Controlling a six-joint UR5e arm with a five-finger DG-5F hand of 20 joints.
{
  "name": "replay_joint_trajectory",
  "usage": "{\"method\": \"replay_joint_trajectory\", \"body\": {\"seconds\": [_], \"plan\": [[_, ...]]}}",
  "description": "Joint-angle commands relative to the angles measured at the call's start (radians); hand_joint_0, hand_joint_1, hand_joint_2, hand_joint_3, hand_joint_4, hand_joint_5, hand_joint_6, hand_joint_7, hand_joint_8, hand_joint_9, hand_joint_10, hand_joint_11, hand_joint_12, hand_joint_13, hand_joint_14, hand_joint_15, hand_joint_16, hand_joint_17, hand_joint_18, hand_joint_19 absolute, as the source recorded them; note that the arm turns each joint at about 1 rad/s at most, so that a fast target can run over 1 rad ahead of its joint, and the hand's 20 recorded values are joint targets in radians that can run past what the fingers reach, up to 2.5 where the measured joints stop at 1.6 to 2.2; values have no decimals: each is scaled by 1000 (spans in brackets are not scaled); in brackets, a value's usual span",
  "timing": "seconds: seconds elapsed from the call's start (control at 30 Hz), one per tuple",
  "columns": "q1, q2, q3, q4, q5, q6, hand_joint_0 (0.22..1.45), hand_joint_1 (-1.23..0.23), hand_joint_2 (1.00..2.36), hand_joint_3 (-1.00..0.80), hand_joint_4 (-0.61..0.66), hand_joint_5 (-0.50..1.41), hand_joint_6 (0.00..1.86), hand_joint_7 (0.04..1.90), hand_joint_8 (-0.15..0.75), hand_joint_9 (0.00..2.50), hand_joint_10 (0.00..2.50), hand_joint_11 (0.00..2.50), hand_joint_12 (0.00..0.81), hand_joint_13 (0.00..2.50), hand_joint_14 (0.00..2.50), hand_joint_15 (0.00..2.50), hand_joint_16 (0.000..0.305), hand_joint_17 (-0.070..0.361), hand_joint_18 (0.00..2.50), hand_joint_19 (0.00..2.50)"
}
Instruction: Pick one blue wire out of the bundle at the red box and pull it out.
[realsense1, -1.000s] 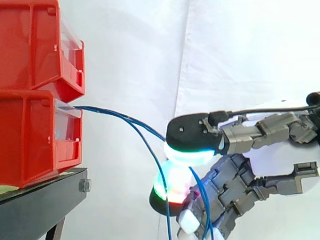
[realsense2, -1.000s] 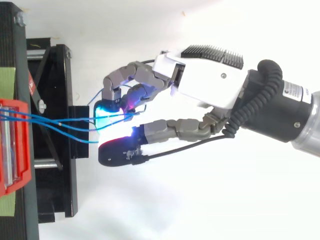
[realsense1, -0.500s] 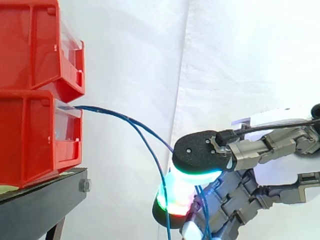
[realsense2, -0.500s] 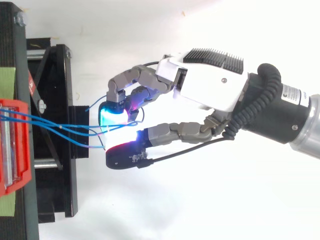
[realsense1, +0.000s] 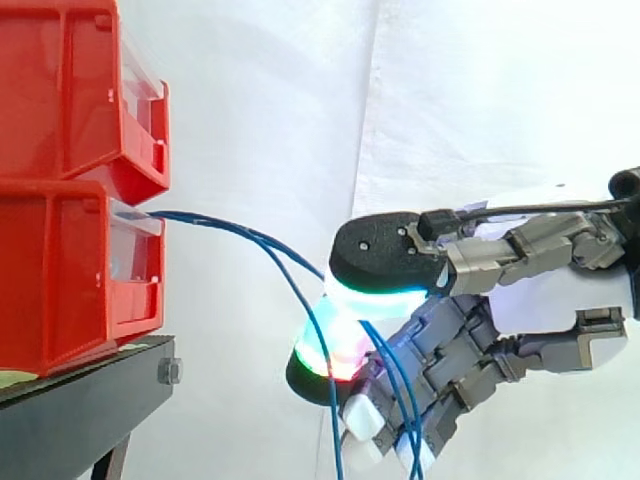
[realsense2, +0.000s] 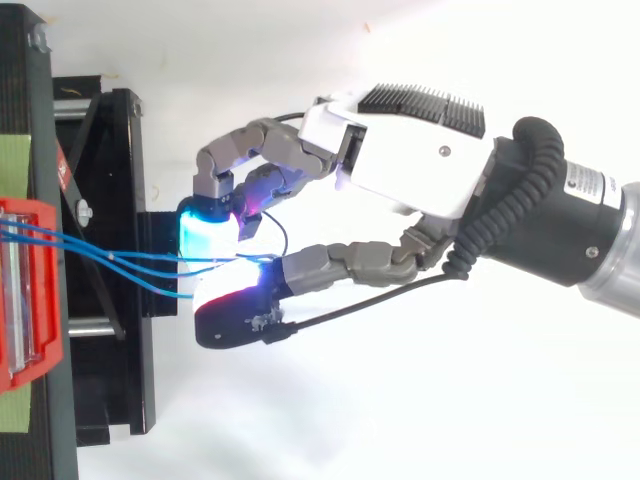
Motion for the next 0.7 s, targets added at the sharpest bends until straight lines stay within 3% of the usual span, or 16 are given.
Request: {"method": "replay_joint_trajectory", "body": {"seconds": [0.0, 0.27, 0.4, 0.67], "plan": [[0, 1, 5, -3, 0, 0, 514, -650, 1000, -500, 176, -179, 863, 947, 348, 889, 16, 599, 438, 789, 18, 469, 62, 140, 722, 551], [0, 1, 25, -20, 0, 0, 567, -603, 1007, -403, 168, -173, 869, 976, 345, 904, 17, 598, 429, 785, 17, 463, 59, 133, 702, 557], [0, 1, 31, -28, 1, 4, 583, -660, 1015, -289, 150, -172, 884, 1008, 350, 921, 15, 608, 425, 794, 17, 470, 59, 132, 719, 556], [1, 3, 35, -34, 1, 4, 614, -779, 1016, -238, 106, -178, 897, 1032, 347, 907, 18, 622, 422, 808, 18, 467, 58, 130, 736, 536]]}}
